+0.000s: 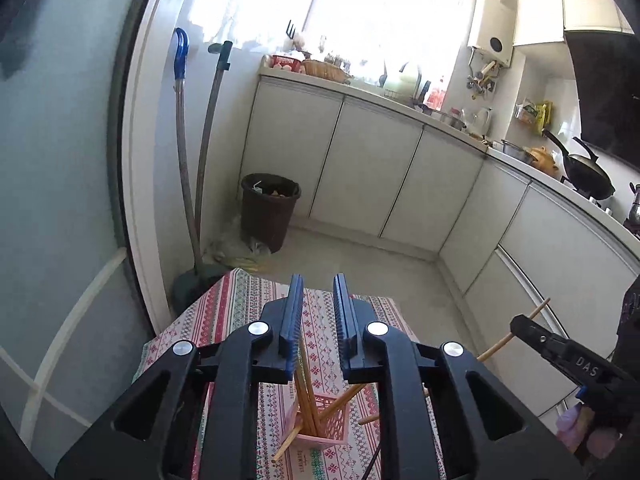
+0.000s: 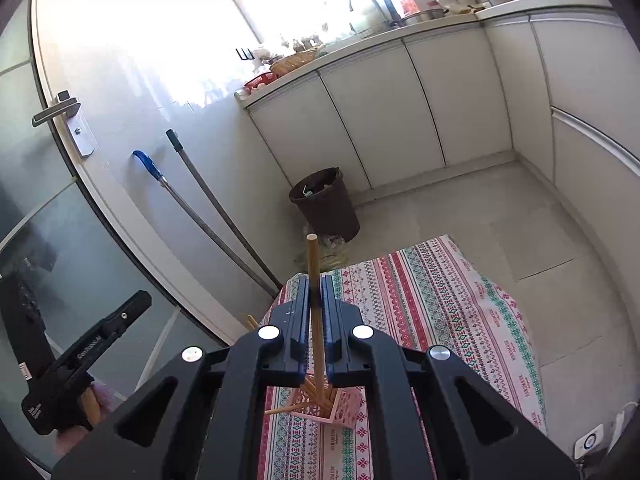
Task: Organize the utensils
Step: 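Open the left tool to release the chopstick into the basket, then move the left tool toward the two black chopsticks on the cloth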
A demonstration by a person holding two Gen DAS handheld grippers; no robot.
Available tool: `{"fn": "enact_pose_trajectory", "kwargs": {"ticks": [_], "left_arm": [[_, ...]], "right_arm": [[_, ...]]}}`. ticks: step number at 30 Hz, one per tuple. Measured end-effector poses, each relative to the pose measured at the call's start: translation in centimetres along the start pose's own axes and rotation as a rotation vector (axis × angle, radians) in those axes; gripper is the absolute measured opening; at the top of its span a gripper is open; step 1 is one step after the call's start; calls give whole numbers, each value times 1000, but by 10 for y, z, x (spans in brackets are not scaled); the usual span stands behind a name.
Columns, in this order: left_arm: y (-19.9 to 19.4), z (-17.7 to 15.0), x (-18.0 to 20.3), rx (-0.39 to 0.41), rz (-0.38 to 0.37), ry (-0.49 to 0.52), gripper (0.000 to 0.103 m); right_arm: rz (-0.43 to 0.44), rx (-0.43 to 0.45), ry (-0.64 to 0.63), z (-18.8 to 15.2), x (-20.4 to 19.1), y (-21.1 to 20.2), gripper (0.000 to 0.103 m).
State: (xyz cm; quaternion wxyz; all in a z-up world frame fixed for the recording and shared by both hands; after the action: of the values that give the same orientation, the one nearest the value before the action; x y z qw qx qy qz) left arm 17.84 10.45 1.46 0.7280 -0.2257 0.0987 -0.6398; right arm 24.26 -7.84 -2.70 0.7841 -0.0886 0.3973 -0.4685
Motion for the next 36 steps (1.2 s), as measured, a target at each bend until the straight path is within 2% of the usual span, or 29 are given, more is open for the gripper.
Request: {"fn": "enact_pose_trajectory", "kwargs": {"ticks": [6,12,15,20,23,25,27,29,30,32,34,36], "left_arm": [[-1,3,-5,-2,-7,-16,16],[13,-7,-2,-47,-17,-6,16],[13,-10,5,-48,-18,19,16],[8,-14,20,-44,-18,70,16],[6,-20,32,-47,-16,106,25],[4,-24,41,-44,-9,132,37],[1,-28,48,-30,4,154,43],[-1,-32,54,-23,18,183,46],[-1,-35,59,-21,23,198,49],[-3,-40,65,-12,26,208,64],[-4,-46,71,-5,32,217,69],[-3,-54,79,-13,31,237,69]], "right_arm": [[-21,-43,-7,-13,-6,32,6],[-43,-97,9,-29,-2,70,9],[-46,-100,6,-31,-4,69,9],[-77,-57,-40,-27,-8,48,9],[-103,-29,-68,-26,-6,32,10],[-120,-5,-87,-25,-5,20,11],[-135,12,-103,-26,-1,9,18],[-156,33,-117,-28,4,-3,35],[-169,41,-125,-31,8,-10,38],[-198,51,-135,-35,17,-19,40],[-226,70,-132,-38,27,-29,42],[-253,85,-137,-39,36,-36,45]]}}
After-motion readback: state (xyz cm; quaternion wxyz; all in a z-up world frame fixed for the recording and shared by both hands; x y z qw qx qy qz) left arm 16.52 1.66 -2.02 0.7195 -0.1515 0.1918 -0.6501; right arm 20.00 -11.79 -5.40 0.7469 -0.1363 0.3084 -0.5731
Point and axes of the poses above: each gripper's, at about its wrist camera, not at the fingertips, and y roughly the way its jaws point, x to its right, z to its top, the point moved 9 cm from there along y, roughly the way its jaws point, and after that the axes turned 8 degrees about y, right-handed, at the moved point
